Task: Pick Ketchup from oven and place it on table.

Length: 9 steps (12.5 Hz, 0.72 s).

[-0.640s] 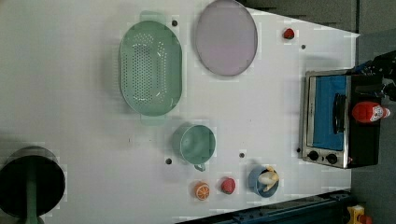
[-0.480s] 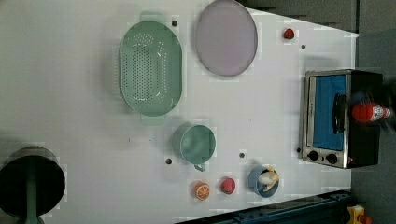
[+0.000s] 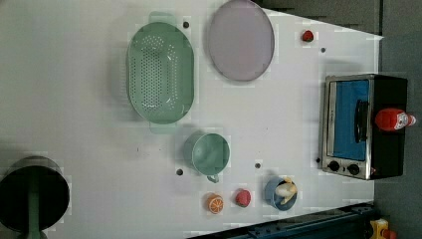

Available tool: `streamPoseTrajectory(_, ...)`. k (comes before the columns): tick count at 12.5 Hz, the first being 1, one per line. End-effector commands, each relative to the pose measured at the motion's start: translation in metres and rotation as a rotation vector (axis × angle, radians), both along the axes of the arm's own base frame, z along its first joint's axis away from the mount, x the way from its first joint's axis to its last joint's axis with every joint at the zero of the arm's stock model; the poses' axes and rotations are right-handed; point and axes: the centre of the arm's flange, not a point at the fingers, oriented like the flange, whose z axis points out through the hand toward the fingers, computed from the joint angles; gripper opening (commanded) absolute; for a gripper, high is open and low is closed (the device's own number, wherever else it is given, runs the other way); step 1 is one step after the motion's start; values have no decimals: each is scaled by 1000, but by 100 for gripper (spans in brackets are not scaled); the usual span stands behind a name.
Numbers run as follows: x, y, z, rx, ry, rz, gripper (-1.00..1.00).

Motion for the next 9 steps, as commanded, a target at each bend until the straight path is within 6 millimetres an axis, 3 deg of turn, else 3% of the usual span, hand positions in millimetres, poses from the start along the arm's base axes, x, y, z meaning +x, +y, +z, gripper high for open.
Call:
streamPoseTrajectory(1,44,-87,-99,41,182,-141,100)
streamPoseTrajectory(6,60,-209,-156,48,142,-359,100)
streamPoseTrajectory(9,67,-265,-196,11,115,-458,100)
